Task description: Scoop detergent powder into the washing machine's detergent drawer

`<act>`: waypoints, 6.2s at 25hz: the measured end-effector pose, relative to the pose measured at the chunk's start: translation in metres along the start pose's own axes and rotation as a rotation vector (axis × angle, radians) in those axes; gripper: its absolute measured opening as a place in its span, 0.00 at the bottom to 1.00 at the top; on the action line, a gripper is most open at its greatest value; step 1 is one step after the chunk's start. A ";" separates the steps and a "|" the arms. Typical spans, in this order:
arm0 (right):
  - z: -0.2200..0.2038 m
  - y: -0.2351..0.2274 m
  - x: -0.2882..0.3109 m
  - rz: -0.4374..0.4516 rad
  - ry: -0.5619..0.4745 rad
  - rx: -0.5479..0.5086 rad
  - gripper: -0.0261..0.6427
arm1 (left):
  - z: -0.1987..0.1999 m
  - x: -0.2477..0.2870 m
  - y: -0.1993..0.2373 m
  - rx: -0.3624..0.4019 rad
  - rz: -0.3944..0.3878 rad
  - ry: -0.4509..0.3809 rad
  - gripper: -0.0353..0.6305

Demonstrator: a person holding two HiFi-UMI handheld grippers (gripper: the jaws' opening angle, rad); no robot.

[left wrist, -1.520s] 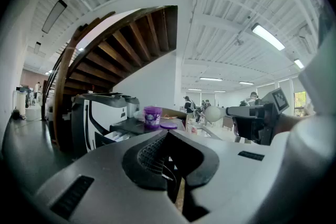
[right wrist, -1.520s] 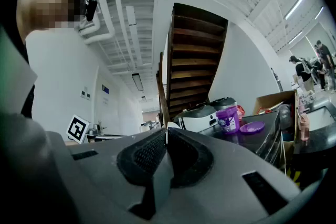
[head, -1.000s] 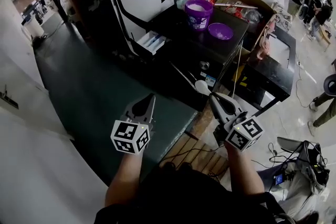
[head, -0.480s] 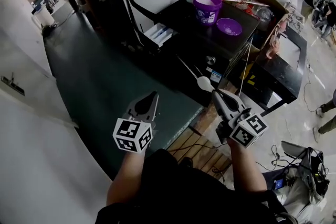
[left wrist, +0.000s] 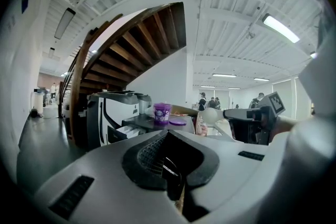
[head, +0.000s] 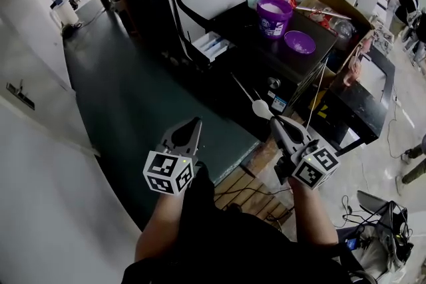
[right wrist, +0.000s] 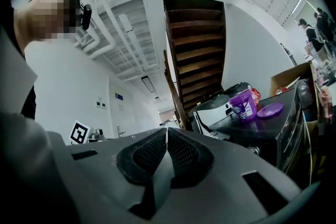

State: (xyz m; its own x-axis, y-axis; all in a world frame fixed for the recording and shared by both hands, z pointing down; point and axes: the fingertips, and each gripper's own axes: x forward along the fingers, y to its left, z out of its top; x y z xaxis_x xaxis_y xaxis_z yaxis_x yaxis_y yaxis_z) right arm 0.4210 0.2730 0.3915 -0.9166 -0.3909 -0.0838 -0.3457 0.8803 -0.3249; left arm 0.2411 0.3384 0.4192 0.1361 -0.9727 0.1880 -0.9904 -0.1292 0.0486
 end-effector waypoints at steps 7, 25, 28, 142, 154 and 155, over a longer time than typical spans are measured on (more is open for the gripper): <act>-0.005 -0.001 0.030 0.019 0.017 -0.012 0.07 | -0.007 0.011 0.028 -0.027 0.012 0.004 0.06; -0.010 -0.060 0.162 -0.021 0.057 -0.001 0.07 | 0.024 0.106 0.143 -0.012 -0.025 -0.024 0.06; -0.011 -0.068 0.196 -0.027 0.074 0.001 0.07 | 0.026 0.121 0.173 -0.022 -0.027 -0.020 0.06; 0.130 -0.461 0.370 -0.370 0.717 -0.456 0.07 | 0.164 0.531 0.249 -0.008 -0.405 0.145 0.06; 0.100 -0.449 0.389 -0.179 0.935 -0.562 0.07 | 0.160 0.533 0.247 -0.014 -0.411 0.162 0.06; 0.099 -0.450 0.389 -0.177 0.942 -0.554 0.07 | 0.160 0.534 0.247 -0.014 -0.413 0.164 0.06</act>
State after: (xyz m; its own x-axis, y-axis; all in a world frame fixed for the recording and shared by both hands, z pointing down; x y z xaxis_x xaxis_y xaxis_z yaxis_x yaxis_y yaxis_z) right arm 0.2401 -0.3015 0.4117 -0.5498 -0.3697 0.7490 -0.3135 0.9225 0.2251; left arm 0.0658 -0.2432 0.3746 0.5235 -0.7964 0.3028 -0.8518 -0.4970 0.1658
